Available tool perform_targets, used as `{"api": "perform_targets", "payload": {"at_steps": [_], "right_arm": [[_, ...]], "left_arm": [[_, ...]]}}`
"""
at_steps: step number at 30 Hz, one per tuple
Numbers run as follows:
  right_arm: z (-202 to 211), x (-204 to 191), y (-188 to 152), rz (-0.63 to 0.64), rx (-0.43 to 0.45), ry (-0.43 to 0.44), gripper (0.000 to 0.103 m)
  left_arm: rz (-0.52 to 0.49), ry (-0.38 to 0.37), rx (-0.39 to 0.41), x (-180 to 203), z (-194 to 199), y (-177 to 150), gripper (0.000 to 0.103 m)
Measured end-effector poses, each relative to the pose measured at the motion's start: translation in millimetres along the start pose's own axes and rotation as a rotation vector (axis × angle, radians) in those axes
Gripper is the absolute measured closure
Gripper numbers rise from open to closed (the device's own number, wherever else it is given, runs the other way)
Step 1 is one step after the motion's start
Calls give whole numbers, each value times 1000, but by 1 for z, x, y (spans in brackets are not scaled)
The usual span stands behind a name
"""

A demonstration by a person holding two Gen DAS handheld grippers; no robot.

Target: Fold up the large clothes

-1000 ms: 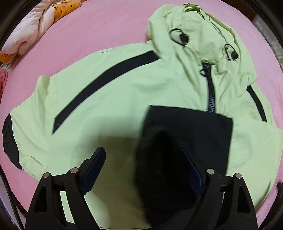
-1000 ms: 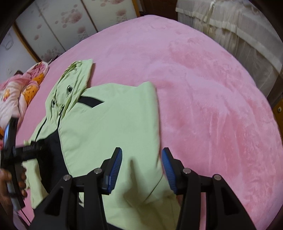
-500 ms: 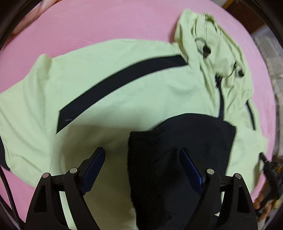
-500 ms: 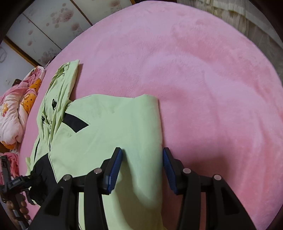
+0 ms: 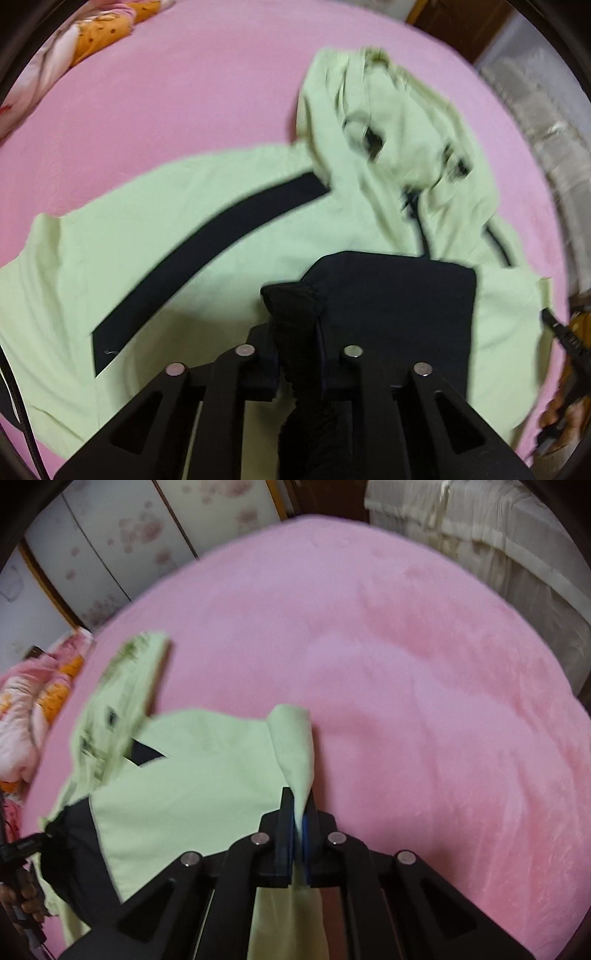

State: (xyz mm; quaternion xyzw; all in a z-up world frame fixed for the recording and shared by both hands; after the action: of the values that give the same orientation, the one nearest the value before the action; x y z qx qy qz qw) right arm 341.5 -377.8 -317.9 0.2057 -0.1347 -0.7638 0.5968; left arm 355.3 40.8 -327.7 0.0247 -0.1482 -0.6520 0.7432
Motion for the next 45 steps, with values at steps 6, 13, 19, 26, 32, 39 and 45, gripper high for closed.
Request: {"api": "perform_targets", "payload": {"at_steps": [6,13,19,26,32,39,45], "right_arm": [[26,14,-17,-92,-44,127,86],[51,2,-83,6,-127,147,64],[34,19,-113,55,-139,29,79],[82,14,-96,74,-31,-62,76],[85,-54,-105,175,-13,31,76],[40,-138,-117,305,-52,87,76],[2,-136,-78,370,21,1,76]], "left_arm": [[15,21,-10,-17,19,-18,22],[4,52,-27,-35,23,-77,26],[-64,140,45,-46,23,-94,40],[-31,169,127,-43,69,-100,40],[-58,59,202,17,81,-110,40],[-14,38,151,79,15,-110,40],[-24,89,223,60,-2,-82,40]]}}
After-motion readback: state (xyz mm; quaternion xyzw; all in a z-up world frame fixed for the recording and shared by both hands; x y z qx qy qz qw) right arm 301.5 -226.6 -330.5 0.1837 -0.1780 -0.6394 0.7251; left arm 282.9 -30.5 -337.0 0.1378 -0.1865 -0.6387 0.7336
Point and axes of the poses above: each gripper's, at about its wrist camera, not at the fingertips, and z roughly against the way its jaws point, x to its right, y to its top, the point moved 10 cm from there along -z, roughly the way its jaws point, and after that the axes turned 6 degrees about z, right-handed, at the moved point
